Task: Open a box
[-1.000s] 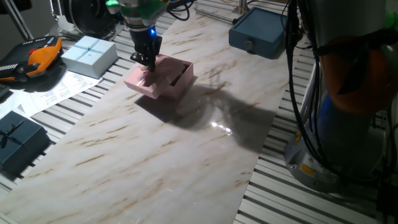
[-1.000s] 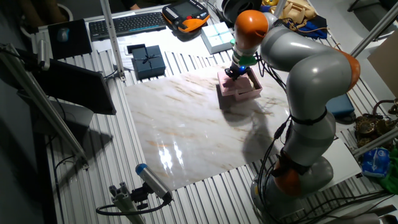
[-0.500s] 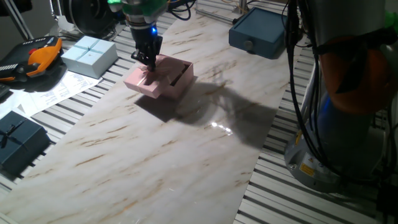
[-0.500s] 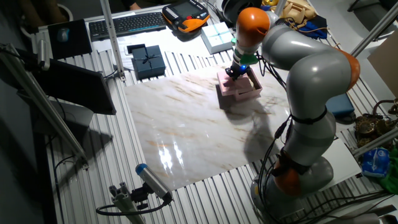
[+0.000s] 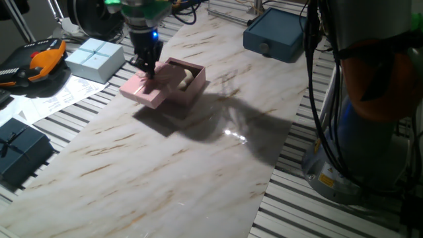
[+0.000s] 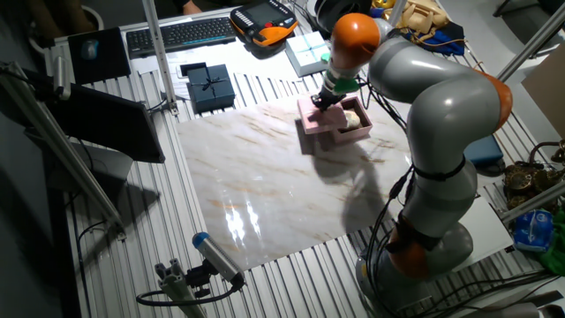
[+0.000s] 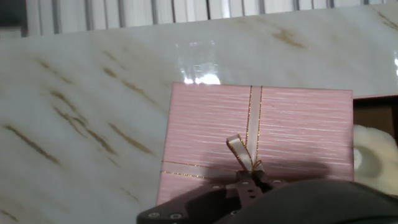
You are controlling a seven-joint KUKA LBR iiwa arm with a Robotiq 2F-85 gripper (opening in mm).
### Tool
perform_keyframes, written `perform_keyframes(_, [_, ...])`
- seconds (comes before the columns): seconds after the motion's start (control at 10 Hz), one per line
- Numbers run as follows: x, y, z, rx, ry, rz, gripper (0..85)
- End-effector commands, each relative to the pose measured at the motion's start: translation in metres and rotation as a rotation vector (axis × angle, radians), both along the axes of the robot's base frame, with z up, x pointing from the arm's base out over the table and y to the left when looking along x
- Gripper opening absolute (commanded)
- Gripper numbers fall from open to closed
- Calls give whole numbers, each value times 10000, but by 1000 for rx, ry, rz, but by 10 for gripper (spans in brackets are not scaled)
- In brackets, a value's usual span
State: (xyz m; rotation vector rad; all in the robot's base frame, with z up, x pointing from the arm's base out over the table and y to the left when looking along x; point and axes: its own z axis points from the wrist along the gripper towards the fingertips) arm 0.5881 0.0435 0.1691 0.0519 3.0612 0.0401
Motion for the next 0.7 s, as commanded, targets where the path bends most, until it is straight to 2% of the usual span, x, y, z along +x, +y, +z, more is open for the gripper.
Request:
perform_keyframes(0.0, [-1,94,-6,6,-3,-2,0])
perform_keyframes(0.2, [-5,301,-33,-6,-3,3,0])
perform_keyframes(0.6, [-31,519,-242,9,12,20,0])
